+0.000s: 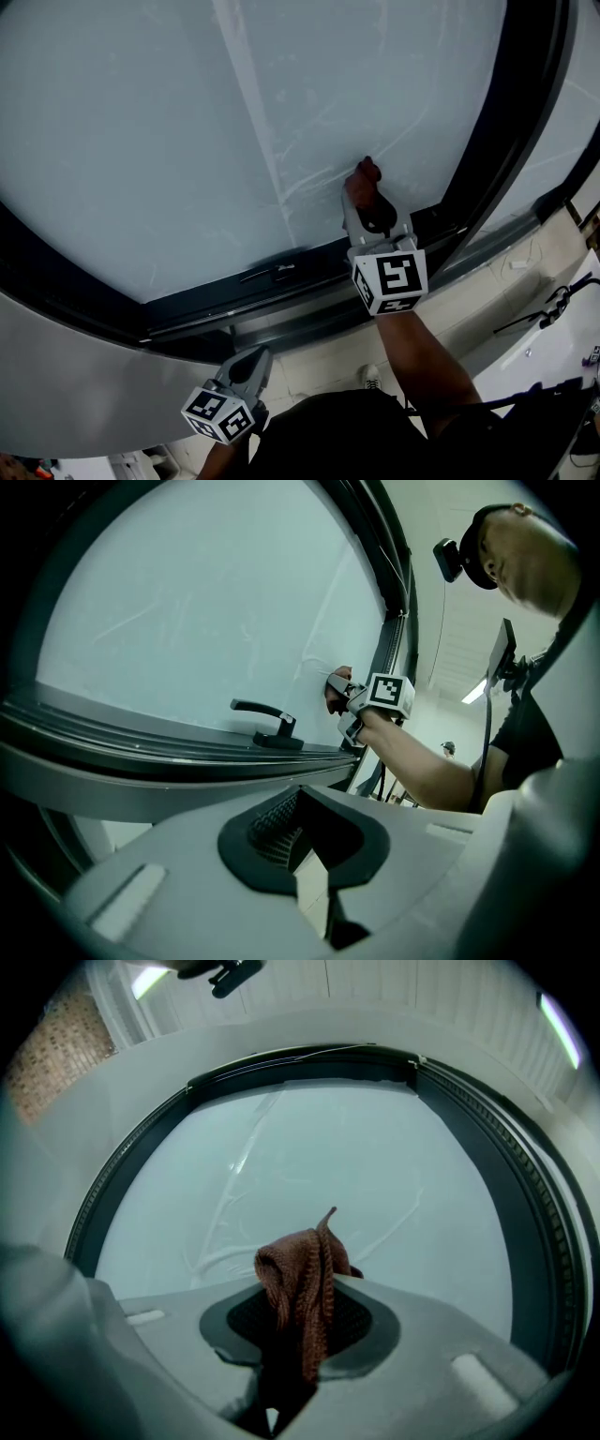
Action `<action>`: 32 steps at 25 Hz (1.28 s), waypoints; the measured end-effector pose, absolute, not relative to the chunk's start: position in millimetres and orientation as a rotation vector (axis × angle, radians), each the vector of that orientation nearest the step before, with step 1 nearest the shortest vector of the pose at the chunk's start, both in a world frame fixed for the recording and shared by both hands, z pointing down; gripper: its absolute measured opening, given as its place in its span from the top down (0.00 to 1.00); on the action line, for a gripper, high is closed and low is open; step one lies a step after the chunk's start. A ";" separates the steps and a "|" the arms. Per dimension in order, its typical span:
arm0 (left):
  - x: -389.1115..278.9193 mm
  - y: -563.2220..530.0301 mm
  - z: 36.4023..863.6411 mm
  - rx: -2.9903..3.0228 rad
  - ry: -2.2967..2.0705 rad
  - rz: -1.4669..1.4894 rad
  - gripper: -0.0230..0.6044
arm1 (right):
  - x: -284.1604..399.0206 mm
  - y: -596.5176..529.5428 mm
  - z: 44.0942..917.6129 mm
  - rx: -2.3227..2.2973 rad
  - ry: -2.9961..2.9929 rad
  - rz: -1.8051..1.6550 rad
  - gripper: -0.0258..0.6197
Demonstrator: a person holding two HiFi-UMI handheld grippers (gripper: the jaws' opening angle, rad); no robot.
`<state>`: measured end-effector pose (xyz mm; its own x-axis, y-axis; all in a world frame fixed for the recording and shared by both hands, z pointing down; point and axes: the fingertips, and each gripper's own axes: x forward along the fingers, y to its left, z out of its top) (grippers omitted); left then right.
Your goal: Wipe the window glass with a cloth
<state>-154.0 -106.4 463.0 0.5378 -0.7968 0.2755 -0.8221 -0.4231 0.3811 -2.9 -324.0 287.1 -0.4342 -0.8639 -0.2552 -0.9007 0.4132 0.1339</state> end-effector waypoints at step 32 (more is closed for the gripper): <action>-186.0 -100.4 470.6 2.272 -1.347 0.010 0.94 | -112.9 -281.1 283.9 -1.362 2.721 0.697 0.83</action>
